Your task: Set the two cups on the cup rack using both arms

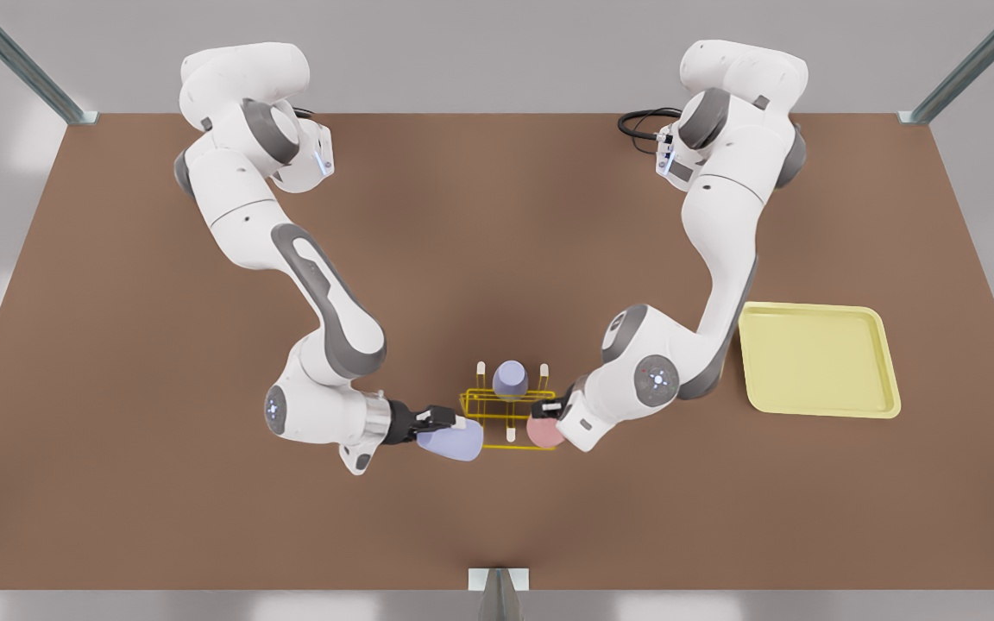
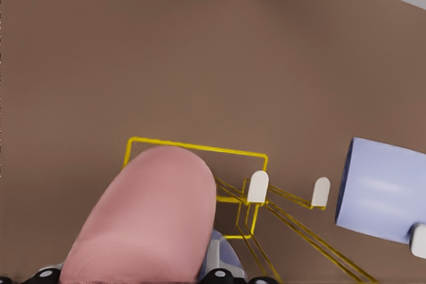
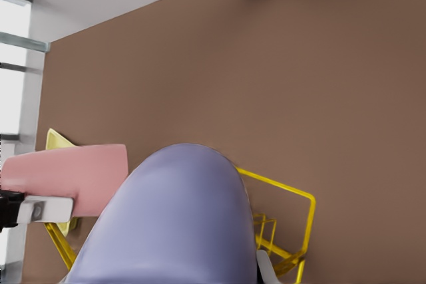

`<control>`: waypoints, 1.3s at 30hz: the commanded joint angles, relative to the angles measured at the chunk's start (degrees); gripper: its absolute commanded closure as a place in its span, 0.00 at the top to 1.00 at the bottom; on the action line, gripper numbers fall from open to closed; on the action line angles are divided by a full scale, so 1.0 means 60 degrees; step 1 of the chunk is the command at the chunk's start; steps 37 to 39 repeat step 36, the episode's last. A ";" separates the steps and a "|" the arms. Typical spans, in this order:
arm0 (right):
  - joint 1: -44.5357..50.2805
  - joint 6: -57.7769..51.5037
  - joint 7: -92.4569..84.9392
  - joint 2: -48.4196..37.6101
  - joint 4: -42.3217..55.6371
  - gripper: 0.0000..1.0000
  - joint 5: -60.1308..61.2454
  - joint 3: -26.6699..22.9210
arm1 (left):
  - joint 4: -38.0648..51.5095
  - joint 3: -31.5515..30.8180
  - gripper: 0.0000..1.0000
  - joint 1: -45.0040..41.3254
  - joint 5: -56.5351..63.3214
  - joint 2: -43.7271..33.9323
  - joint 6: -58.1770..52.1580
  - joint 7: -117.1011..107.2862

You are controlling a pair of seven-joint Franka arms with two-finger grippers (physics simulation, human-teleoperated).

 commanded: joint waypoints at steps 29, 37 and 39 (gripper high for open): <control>-0.0792 -0.8033 -0.0151 -0.6642 -0.1240 1.00 -0.5943 -0.3349 | -0.3369 0.2294 1.00 0.1348 0.1608 -0.6237 -0.5795 0.5453; -0.0835 -0.6978 -0.0004 -0.7948 -0.3368 1.00 -0.5575 -0.3761 | -0.3369 0.2294 1.00 0.1348 0.1608 -0.6149 -0.5780 0.5453; -0.0835 -0.6978 -0.0004 -0.7948 -0.3368 1.00 -0.5575 -0.3761 | -0.3369 0.2294 1.00 0.1348 0.1608 -0.6149 -0.5780 0.5453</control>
